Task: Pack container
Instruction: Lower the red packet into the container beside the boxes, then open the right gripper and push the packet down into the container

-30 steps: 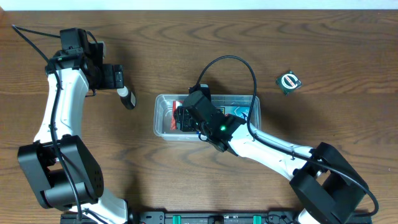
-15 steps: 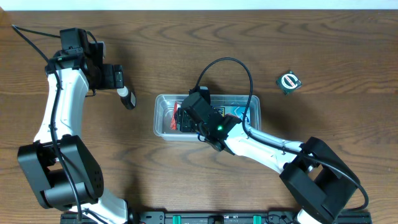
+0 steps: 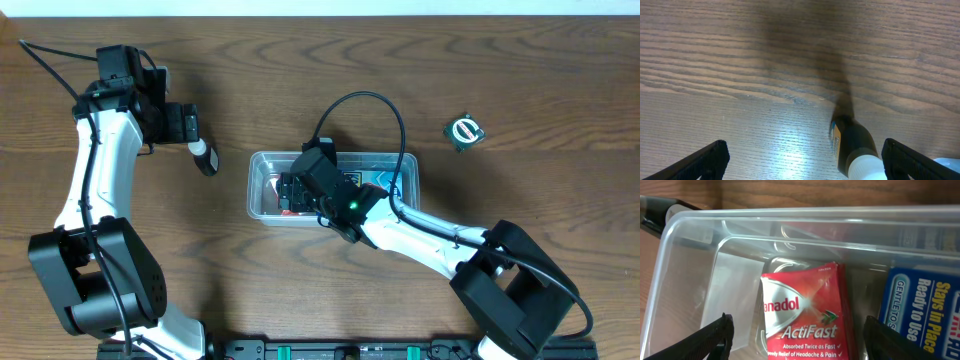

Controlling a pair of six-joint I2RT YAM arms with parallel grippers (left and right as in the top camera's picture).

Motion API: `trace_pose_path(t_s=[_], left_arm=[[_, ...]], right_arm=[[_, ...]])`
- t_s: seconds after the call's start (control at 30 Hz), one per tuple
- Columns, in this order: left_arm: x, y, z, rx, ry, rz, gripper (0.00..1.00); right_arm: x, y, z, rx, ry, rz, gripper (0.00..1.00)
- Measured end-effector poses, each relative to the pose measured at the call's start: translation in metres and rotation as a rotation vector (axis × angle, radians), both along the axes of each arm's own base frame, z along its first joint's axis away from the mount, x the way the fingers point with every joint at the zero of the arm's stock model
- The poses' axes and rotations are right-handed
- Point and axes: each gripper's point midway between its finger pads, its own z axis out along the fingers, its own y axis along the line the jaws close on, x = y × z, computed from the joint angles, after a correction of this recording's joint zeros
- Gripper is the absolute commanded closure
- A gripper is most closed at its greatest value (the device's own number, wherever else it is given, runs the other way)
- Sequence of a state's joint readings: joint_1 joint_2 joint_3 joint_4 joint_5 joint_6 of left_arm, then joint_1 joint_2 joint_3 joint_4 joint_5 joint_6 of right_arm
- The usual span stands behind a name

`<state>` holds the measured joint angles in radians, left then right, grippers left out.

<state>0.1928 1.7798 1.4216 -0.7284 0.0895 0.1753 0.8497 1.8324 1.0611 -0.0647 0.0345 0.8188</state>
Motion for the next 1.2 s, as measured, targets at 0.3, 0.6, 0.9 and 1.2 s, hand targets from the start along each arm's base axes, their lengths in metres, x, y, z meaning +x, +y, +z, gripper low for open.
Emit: trace_pose_path(t_s=[0.3,0.6,0.9,1.2], left_arm=[[0.000,0.000,0.000,0.000,0.000,0.000,0.02],[0.000,0.000,0.000,0.000,0.000,0.000,0.02],[0.000,0.000,0.000,0.000,0.000,0.000,0.02],[0.000,0.000,0.000,0.000,0.000,0.000,0.02]], right_arm=[[0.006,0.012,0.021,-0.058,-0.088,0.120,0.21],[-0.005,-0.001,0.029,-0.266,-0.079,0.300,0.39],[-0.007,-0.004,0.033,-0.347,-0.119,0.418,0.49],[-0.007,-0.004,0.033,-0.389,-0.165,0.503,0.57]])
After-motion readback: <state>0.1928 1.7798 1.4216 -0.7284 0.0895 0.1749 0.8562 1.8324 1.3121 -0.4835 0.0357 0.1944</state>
